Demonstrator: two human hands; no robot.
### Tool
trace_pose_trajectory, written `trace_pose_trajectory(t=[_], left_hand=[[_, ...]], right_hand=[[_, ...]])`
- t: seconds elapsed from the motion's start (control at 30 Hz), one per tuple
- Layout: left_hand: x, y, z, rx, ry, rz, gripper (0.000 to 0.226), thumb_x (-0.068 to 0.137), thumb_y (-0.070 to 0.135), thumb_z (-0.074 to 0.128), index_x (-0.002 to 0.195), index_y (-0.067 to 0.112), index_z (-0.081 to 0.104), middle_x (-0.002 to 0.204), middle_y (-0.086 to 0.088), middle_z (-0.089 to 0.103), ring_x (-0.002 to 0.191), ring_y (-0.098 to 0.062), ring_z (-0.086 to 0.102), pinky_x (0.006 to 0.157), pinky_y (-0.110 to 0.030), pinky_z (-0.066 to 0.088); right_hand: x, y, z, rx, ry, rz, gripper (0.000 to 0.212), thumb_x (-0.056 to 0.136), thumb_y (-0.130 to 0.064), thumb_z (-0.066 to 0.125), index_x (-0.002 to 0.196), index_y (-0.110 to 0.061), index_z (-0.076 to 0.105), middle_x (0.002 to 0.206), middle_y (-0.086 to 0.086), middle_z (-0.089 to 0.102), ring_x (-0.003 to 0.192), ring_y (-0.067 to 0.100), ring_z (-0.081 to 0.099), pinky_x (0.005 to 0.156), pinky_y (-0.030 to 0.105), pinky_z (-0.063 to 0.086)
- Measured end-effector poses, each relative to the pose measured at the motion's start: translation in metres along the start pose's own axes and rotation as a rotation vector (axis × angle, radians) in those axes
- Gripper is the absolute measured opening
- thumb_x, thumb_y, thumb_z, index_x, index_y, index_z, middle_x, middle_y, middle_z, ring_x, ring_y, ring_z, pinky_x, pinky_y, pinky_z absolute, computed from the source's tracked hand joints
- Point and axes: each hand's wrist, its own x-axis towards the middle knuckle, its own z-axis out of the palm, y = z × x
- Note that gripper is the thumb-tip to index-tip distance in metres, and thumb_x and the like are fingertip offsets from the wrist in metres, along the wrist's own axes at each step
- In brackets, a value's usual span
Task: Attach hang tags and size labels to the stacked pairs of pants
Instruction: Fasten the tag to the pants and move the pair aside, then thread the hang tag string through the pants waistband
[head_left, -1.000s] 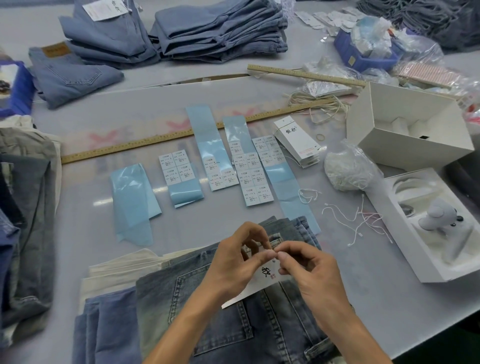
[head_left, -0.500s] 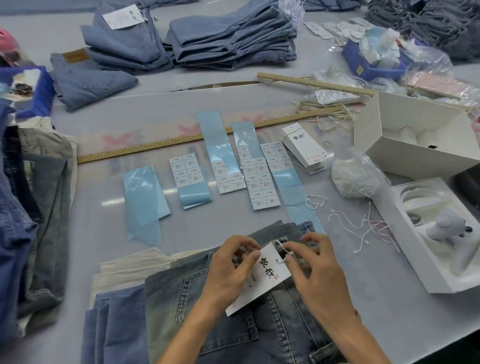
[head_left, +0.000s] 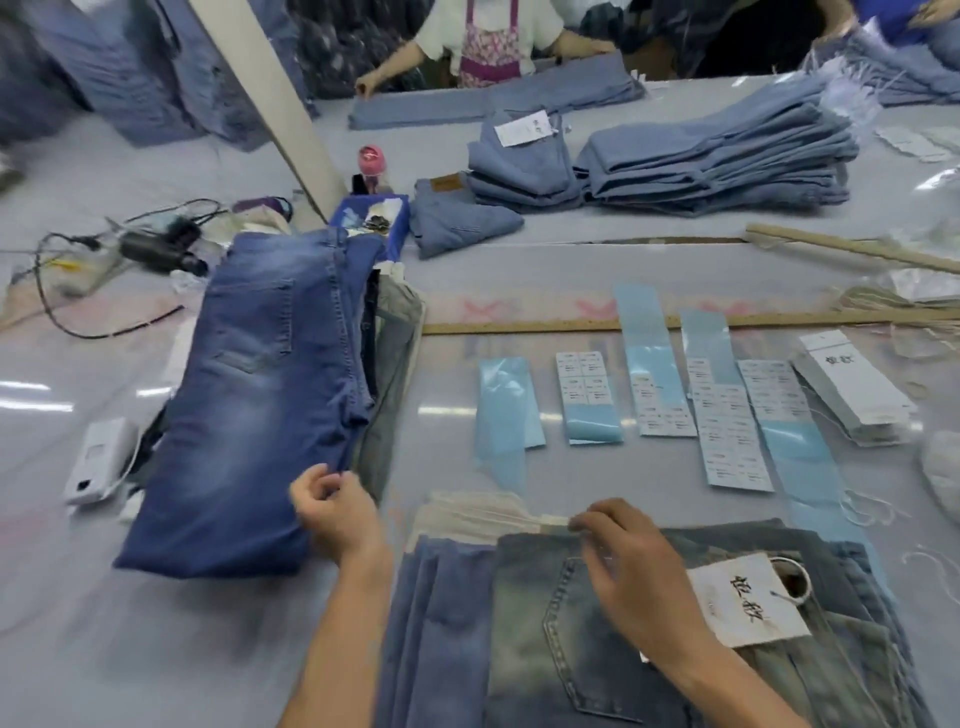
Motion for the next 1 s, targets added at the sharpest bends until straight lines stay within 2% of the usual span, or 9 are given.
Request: trace_pose_trajectory(t=[0.07,0.13,0.23,0.3,0.43,0.57,0.73,0.87,1.0], left_hand=[[0.04,-0.005,-0.025,0.075,0.226,-0.163,0.05,0.086,0.007,0.068,0.132,-0.001,0.051,0.125,-0.022,0.058,0.116,-0.042,0.058,0.099,-0.046,0.046],[0.065,-0.011,-0.05,0.162,0.292,-0.314,0.072,0.086,0.019,0.074,0.143,-0.006,0.038,0.146,-0.03,0.043,0.133,-0.043,0.047,0.11,-0.045,0.039],[0.085,-0.008,-0.073,0.235,0.304,-0.479,0.098,0.086,0.038,0.077,0.152,-0.009,0.022,0.159,-0.033,0.025,0.145,-0.046,0.031,0.118,-0.051,0.028],[0.09,-0.004,-0.081,0.143,0.321,-0.526,0.092,0.084,0.039,0.08,0.149,-0.007,0.032,0.154,-0.03,0.038,0.139,-0.046,0.043,0.114,-0.052,0.038],[0.095,0.008,-0.086,0.067,0.388,-0.327,0.066,0.088,0.027,0.075,0.141,-0.001,0.047,0.142,-0.028,0.053,0.127,-0.047,0.054,0.101,-0.05,0.047],[0.102,0.066,-0.069,0.116,0.348,-0.091,0.049,0.091,0.022,0.055,0.137,0.006,0.054,0.137,-0.027,0.058,0.128,-0.048,0.051,0.112,-0.049,0.038],[0.054,0.183,-0.026,-0.131,0.214,0.215,0.042,0.087,0.004,0.053,0.129,-0.001,0.06,0.13,-0.023,0.064,0.115,-0.036,0.063,0.089,-0.029,0.046],[-0.009,0.275,-0.004,-0.427,-0.008,0.516,0.03,0.083,0.0,0.058,0.11,0.01,0.065,0.099,0.006,0.068,0.079,0.013,0.063,0.07,-0.006,0.044],[-0.068,0.336,-0.012,-0.522,-0.214,0.549,0.018,0.088,0.003,0.064,0.098,0.018,0.065,0.093,0.01,0.07,0.077,0.016,0.062,0.081,0.001,0.039]], right_hand=[[0.026,-0.013,0.018,0.012,-0.089,-0.034,0.018,0.092,-0.007,0.068,0.107,-0.016,0.074,0.105,-0.001,0.063,0.097,0.021,0.062,0.076,0.032,0.052],[0.05,-0.028,0.032,0.01,-0.126,-0.089,0.019,0.095,-0.012,0.063,0.111,-0.018,0.072,0.112,-0.002,0.063,0.103,0.021,0.06,0.08,0.034,0.052],[0.077,-0.053,0.047,0.01,-0.138,-0.165,0.022,0.097,-0.015,0.061,0.115,-0.019,0.071,0.118,-0.002,0.064,0.106,0.021,0.06,0.083,0.035,0.052],[0.087,-0.068,0.054,0.007,-0.16,-0.197,0.022,0.098,-0.016,0.059,0.117,-0.02,0.07,0.118,-0.002,0.063,0.108,0.02,0.059,0.084,0.037,0.052],[0.09,-0.085,0.067,0.054,-0.199,-0.247,0.021,0.098,-0.015,0.058,0.114,-0.02,0.07,0.114,-0.002,0.064,0.106,0.017,0.058,0.084,0.035,0.051],[0.084,-0.098,0.08,0.205,-0.34,-0.195,0.019,0.096,-0.013,0.06,0.109,-0.019,0.072,0.105,-0.001,0.066,0.091,0.013,0.062,0.087,0.032,0.051],[0.073,-0.116,0.094,0.873,-0.749,0.39,0.029,0.103,-0.031,0.057,0.111,-0.006,0.07,0.09,0.003,0.073,0.081,0.015,0.068,0.073,0.029,0.055],[0.087,-0.137,0.108,1.278,-0.655,0.745,0.051,0.107,-0.048,0.042,0.121,-0.005,0.066,0.106,0.011,0.077,0.105,0.029,0.072,0.084,0.038,0.06],[0.129,-0.141,0.104,1.835,-0.574,0.826,0.08,0.098,-0.069,0.035,0.147,-0.006,0.042,0.131,0.03,0.061,0.114,0.047,0.066,0.095,0.059,0.055]])
